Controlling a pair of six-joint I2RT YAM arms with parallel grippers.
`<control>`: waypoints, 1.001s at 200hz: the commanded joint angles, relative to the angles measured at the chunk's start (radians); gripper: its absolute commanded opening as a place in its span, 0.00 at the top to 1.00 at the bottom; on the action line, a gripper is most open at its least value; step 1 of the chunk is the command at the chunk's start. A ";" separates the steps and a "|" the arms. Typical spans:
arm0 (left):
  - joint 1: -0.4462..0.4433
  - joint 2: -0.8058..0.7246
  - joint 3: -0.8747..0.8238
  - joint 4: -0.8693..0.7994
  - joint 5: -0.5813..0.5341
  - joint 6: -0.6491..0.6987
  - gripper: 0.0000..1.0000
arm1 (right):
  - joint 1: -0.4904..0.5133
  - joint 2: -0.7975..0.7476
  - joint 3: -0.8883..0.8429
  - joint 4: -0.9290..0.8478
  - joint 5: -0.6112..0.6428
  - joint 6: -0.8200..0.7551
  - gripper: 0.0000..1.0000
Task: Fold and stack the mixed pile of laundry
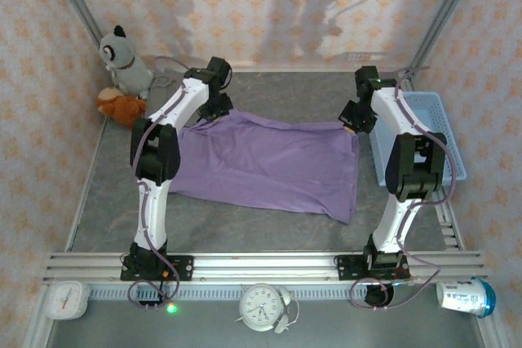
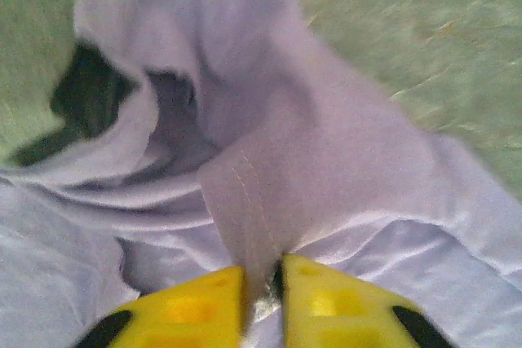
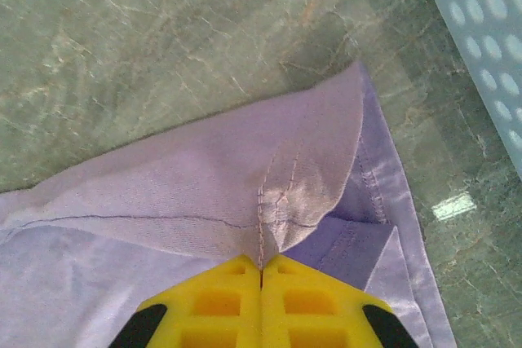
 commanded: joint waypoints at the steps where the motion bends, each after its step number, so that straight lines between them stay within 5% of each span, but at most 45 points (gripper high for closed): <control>1: 0.000 -0.027 -0.020 0.024 0.019 0.005 0.95 | 0.002 -0.017 0.010 -0.030 0.035 -0.023 1.00; 7: 0.000 -0.025 -0.008 0.025 0.016 0.008 1.00 | 0.001 -0.022 0.014 -0.032 0.040 -0.023 1.00; 95: -0.002 -0.012 -0.029 0.120 0.039 -0.051 1.00 | -0.002 -0.089 -0.025 -0.023 0.088 -0.019 1.00; 166: 0.000 0.163 0.523 -0.067 0.015 0.097 1.00 | -0.010 -0.157 -0.104 0.002 0.084 0.032 1.00; 200: -0.007 0.068 0.388 -0.063 0.039 0.152 1.00 | -0.009 -0.202 -0.136 0.020 0.029 0.038 1.00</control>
